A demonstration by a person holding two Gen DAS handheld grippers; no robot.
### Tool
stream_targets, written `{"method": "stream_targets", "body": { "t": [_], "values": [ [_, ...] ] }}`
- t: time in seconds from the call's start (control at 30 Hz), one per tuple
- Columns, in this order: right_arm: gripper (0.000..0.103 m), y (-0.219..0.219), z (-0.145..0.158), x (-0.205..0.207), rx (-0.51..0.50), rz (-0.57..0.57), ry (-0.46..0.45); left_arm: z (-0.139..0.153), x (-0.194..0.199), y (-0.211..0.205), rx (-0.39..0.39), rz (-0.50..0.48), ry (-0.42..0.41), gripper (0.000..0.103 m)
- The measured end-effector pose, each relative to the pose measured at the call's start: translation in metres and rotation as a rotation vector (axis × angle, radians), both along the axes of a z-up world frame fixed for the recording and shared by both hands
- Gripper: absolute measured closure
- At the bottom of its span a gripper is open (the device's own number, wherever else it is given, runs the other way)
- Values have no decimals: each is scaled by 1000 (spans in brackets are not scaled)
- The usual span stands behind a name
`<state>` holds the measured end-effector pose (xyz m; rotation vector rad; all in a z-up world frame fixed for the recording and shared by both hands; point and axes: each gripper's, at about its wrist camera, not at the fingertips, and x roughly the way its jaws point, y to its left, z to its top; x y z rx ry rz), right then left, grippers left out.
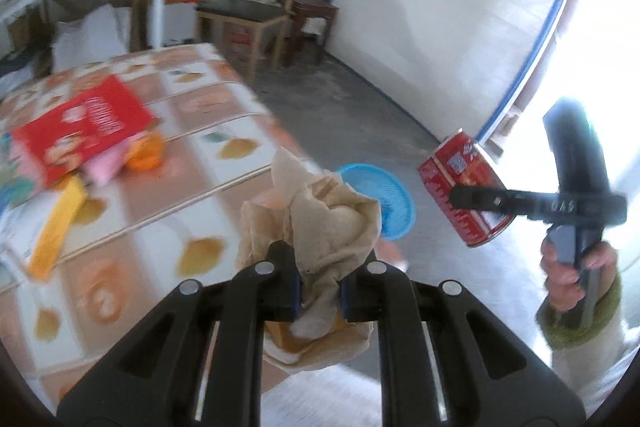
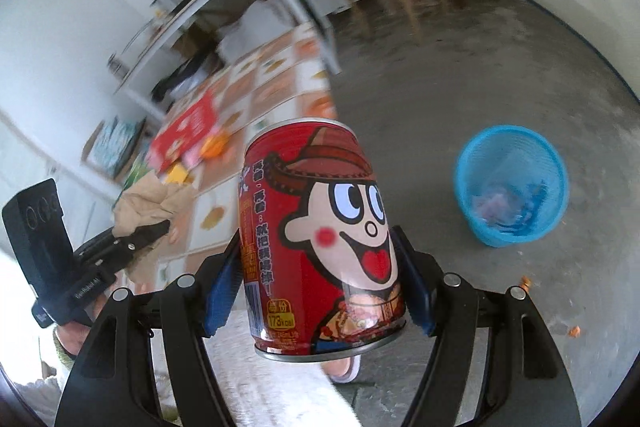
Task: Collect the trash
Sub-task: 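Carry the paper bag and red can to the blue wastebasket and open both tools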
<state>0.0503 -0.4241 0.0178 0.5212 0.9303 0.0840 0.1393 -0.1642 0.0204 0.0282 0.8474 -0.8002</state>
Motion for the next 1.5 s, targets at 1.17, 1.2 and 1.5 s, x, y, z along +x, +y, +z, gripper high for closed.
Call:
{"method": "stream_targets", "body": {
  "t": [1.17, 1.2, 1.5],
  "values": [
    [28, -264, -260, 39, 426, -680, 239, -171, 146, -337, 156, -90, 620, 22],
    [28, -262, -264, 37, 443, -682, 236, -171, 145, -335, 150, -98, 616, 22],
    [28, -255, -254, 7, 437, -695, 184, -139, 137, -317, 95, -153, 552, 22]
  ]
}}
